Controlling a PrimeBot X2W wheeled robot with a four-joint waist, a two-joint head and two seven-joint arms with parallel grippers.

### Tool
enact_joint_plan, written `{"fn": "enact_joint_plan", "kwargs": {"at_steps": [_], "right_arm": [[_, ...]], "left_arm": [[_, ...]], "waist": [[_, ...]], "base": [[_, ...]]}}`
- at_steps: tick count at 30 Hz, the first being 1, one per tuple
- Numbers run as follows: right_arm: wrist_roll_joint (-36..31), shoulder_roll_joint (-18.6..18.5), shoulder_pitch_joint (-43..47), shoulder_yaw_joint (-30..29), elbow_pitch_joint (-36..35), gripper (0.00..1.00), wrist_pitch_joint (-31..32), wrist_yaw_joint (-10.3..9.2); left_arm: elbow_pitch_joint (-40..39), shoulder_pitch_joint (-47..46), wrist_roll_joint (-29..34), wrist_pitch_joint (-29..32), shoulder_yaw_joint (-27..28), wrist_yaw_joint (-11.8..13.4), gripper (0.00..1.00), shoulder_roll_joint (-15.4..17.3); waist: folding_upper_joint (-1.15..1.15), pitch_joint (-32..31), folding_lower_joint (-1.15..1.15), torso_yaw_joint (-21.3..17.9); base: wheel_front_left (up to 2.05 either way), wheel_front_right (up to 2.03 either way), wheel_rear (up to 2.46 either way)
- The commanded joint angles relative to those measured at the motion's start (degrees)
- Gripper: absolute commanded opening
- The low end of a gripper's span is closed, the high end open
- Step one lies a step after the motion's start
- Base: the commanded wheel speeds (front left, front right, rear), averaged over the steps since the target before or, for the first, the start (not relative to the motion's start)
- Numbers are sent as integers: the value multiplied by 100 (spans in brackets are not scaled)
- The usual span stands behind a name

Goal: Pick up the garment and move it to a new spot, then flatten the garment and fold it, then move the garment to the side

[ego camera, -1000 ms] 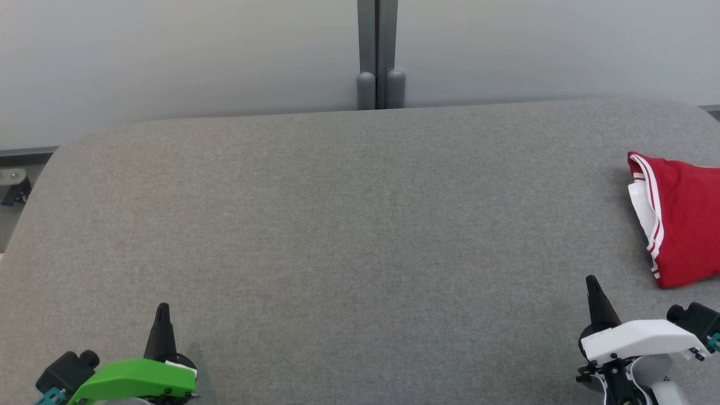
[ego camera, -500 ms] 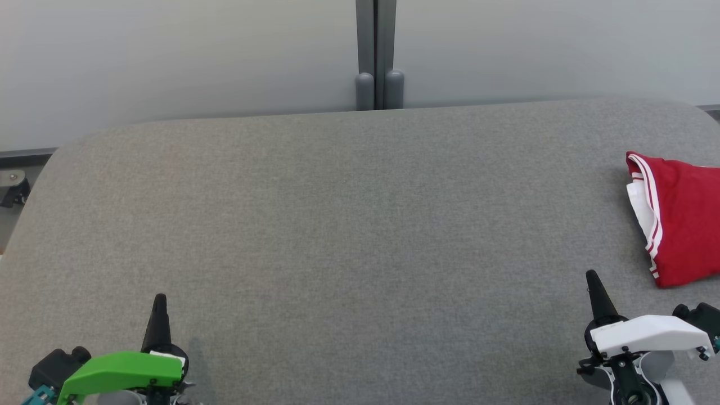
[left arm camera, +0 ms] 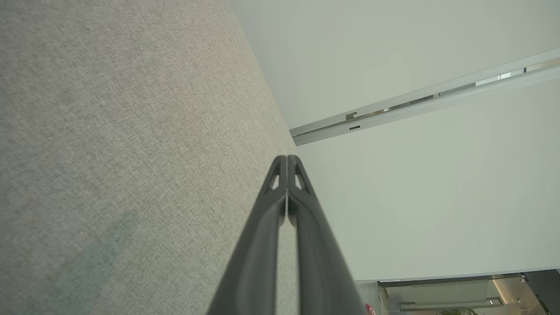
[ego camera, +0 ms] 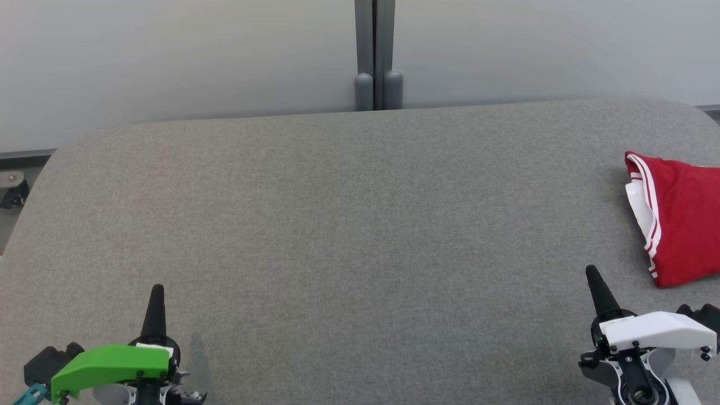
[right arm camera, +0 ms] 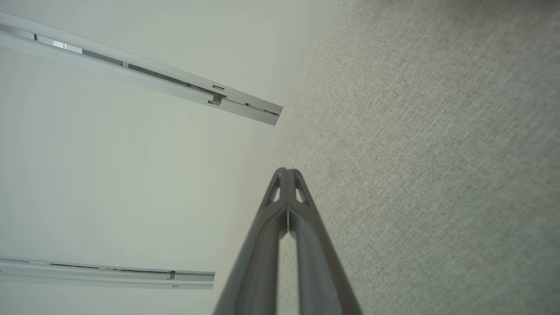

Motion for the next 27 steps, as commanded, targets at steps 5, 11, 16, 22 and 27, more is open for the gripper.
{"fn": "enact_joint_plan", "kwargs": {"at_steps": [5,11,16,22,27], "right_arm": [[342,-39,-71,-22,-113,0,93,-3],[645,-42,-73,-30,-163,0,171,-3],[877,-44,-74,-37,-201,0,234,-4],[1145,-47,-75,-45,-245,0,307,-4],[1358,-49,-75,-51,-278,0,363,-4]], "left_arm": [[-93,-160,-328,93,55,10,0,45],[-135,-198,-621,173,83,12,0,47],[-168,-226,-845,237,107,14,0,49],[-197,-236,-1093,316,135,16,0,51],[-224,-257,-1305,367,158,18,0,52]], "waist": [[0,-3,0,-5],[0,-7,0,-12],[0,-10,0,-17],[0,-13,0,-24],[0,-16,0,-29]], "base": [[0,0,0],[0,0,0],[0,0,0],[0,0,0],[0,0,0]]}}
